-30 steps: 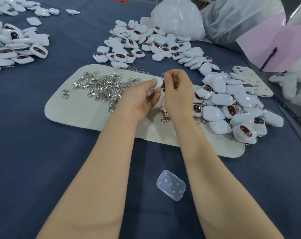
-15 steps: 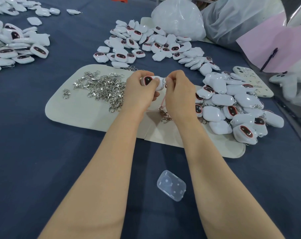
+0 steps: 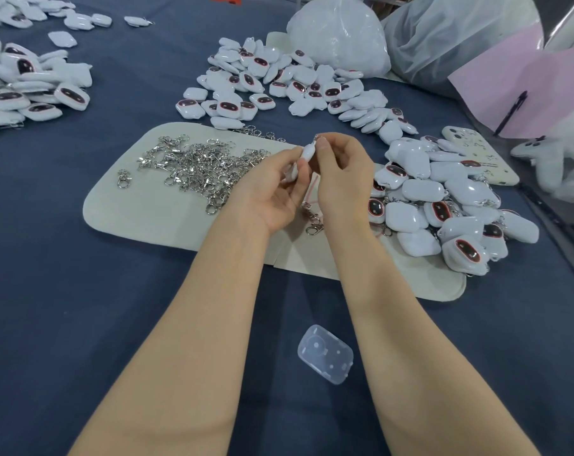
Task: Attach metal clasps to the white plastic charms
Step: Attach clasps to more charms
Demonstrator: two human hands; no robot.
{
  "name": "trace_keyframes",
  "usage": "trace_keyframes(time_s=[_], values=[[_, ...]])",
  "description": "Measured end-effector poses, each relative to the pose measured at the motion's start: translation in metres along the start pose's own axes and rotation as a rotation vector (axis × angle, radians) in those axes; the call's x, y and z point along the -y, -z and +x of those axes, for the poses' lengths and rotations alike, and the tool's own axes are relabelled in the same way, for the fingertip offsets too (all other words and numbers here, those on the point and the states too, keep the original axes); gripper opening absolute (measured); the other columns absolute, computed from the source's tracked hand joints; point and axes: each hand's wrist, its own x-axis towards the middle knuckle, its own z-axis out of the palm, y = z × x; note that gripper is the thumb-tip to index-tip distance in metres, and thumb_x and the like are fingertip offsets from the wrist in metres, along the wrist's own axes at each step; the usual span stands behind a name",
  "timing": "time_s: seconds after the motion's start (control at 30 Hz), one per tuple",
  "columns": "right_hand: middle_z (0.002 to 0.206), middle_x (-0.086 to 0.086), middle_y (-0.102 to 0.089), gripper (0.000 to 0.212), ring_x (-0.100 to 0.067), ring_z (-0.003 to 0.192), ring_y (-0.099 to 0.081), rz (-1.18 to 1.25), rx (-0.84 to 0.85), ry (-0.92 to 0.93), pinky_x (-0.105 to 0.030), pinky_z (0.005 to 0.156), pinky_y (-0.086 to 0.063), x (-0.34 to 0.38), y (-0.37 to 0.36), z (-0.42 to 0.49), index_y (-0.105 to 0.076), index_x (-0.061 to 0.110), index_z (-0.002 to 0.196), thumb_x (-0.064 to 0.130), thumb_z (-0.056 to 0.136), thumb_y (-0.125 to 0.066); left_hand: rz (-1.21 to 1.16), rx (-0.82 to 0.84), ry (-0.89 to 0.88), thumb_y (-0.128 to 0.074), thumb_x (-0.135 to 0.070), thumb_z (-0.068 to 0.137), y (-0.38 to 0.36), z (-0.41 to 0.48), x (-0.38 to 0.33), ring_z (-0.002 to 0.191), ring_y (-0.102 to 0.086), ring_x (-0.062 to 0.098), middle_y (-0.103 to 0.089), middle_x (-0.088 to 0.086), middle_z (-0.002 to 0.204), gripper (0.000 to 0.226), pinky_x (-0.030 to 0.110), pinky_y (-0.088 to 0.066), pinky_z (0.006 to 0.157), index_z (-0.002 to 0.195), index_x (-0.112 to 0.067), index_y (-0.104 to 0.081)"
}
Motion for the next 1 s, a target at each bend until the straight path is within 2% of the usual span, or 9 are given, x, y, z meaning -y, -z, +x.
trace_keyframes(time_s=[0.13, 0.27, 0.43, 0.53, 0.63, 0.73, 0.8, 0.87, 1.0], values=[[0.076, 0.010, -0.061, 0.011, 0.006, 0.063, -0.056, -0.112, -0.020, 0.102, -0.007, 0.063, -0.042, 0.002, 0.000, -0.002, -0.064, 0.011, 0.091, 0.006, 0.092, -0.055, -0.016, 0.000, 0.020, -0.059, -0.009, 0.091, 0.000, -0.001, -0.001, 0.043, -0.055, 0.002, -0.058, 0.006, 0.079, 0.021, 0.011, -0.047, 0.042, 0.109, -0.001, -0.057], [0.087, 0.004, -0.065, 0.012, -0.010, 0.082, -0.060, -0.328, 0.067, 0.217, -0.015, 0.075, -0.045, 0.002, 0.008, 0.000, -0.067, 0.009, 0.095, 0.009, 0.093, -0.055, 0.068, -0.042, -0.063, -0.057, -0.006, 0.091, 0.001, 0.001, -0.002, 0.037, -0.051, 0.001, -0.057, 0.012, 0.092, 0.005, 0.010, -0.045, 0.041, 0.095, -0.003, -0.055], [0.088, -0.001, -0.065, 0.012, -0.014, 0.085, -0.059, -0.442, 0.154, 0.263, -0.019, 0.078, -0.044, 0.002, 0.013, 0.003, -0.066, 0.008, 0.094, 0.007, 0.092, -0.054, 0.354, -0.135, -0.339, -0.058, -0.003, 0.089, 0.000, 0.001, -0.004, 0.037, -0.050, 0.002, -0.059, 0.004, 0.061, 0.010, 0.013, -0.043, 0.041, 0.081, -0.008, -0.057], [0.088, -0.003, -0.064, 0.013, -0.014, 0.082, -0.055, -0.530, 0.203, 0.298, -0.014, 0.071, -0.038, 0.000, 0.015, 0.005, -0.066, 0.007, 0.091, 0.007, 0.092, -0.053, 0.617, -0.175, -0.498, -0.058, -0.005, 0.090, 0.002, 0.001, -0.004, 0.041, -0.053, 0.002, -0.060, 0.004, 0.073, 0.007, 0.014, -0.044, 0.044, 0.090, -0.013, -0.059], [0.087, -0.001, -0.061, 0.014, -0.015, 0.084, -0.054, -0.605, 0.262, 0.284, -0.018, 0.072, -0.037, -0.003, 0.017, 0.007, -0.066, 0.007, 0.093, 0.009, 0.093, -0.051, 0.826, -0.210, -0.599, -0.058, -0.008, 0.089, 0.005, 0.002, -0.002, 0.040, -0.055, 0.000, -0.059, 0.003, 0.082, 0.014, 0.014, -0.044, 0.044, 0.103, -0.013, -0.058], [0.095, 0.000, -0.064, 0.014, -0.014, 0.090, -0.058, -0.501, 0.255, 0.229, -0.021, 0.082, -0.045, -0.002, 0.014, 0.006, -0.065, 0.009, 0.100, 0.009, 0.093, -0.053, 0.653, -0.187, -0.534, -0.057, -0.008, 0.090, 0.004, 0.002, -0.002, 0.043, -0.054, 0.001, -0.060, 0.003, 0.078, 0.011, 0.014, -0.045, 0.045, 0.100, -0.014, -0.058], [0.095, 0.002, -0.064, 0.011, -0.013, 0.090, -0.060, -0.381, 0.252, 0.163, -0.021, 0.084, -0.048, -0.001, 0.010, 0.003, -0.062, 0.012, 0.100, 0.007, 0.092, -0.054, 0.404, -0.137, -0.411, -0.058, -0.007, 0.091, 0.002, 0.001, -0.005, 0.043, -0.053, 0.002, -0.060, 0.000, 0.063, 0.005, 0.014, -0.045, 0.044, 0.093, -0.012, -0.058], [0.092, 0.001, -0.064, 0.010, -0.018, 0.091, -0.063, -0.275, 0.232, 0.120, -0.030, 0.089, -0.050, -0.001, 0.007, 0.001, -0.058, 0.014, 0.095, 0.006, 0.092, -0.055, 0.258, -0.082, -0.312, -0.057, -0.007, 0.091, 0.002, 0.002, -0.006, 0.041, -0.050, 0.001, -0.053, -0.004, 0.047, 0.007, 0.012, -0.044, 0.042, 0.084, -0.008, -0.057], [0.090, -0.004, -0.066, 0.009, -0.023, 0.090, -0.064, -0.168, 0.176, 0.105, -0.043, 0.089, -0.050, 0.001, 0.003, -0.001, -0.057, 0.016, 0.091, 0.007, 0.091, -0.056, 0.091, -0.025, -0.167, -0.055, -0.010, 0.093, 0.004, 0.003, -0.008, 0.039, -0.050, 0.001, -0.047, 0.003, 0.070, 0.010, 0.009, -0.044, 0.041, 0.085, -0.004, -0.055]])
